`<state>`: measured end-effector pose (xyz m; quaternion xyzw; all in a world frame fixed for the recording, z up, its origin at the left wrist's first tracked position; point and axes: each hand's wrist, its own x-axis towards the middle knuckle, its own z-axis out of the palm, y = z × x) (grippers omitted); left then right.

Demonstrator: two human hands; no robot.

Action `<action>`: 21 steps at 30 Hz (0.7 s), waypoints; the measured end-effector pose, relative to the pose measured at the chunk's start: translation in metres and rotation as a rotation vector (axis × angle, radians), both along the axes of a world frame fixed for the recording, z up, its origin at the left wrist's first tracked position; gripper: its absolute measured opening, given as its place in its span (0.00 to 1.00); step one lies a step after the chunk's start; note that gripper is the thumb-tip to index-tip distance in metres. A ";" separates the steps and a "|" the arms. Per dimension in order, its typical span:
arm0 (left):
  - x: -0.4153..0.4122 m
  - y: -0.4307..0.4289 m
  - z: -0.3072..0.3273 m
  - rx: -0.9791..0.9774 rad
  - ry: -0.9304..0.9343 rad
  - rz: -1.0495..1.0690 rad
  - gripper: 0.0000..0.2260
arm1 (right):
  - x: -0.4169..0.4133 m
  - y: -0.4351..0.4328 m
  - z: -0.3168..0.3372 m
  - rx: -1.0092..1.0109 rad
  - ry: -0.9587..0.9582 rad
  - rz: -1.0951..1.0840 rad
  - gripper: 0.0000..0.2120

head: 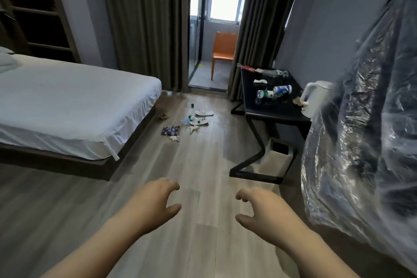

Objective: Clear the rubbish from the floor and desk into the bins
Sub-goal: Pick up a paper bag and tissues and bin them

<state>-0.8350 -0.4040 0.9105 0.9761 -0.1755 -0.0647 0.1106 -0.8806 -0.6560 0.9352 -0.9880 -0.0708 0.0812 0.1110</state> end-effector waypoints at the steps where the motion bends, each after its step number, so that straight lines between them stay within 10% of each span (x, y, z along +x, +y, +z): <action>1: 0.020 0.004 0.001 -0.005 0.002 0.002 0.22 | 0.019 0.003 0.002 0.002 0.000 -0.005 0.21; 21: 0.394 -0.069 0.013 0.060 -0.007 -0.039 0.22 | 0.396 -0.067 -0.002 0.014 -0.012 -0.069 0.20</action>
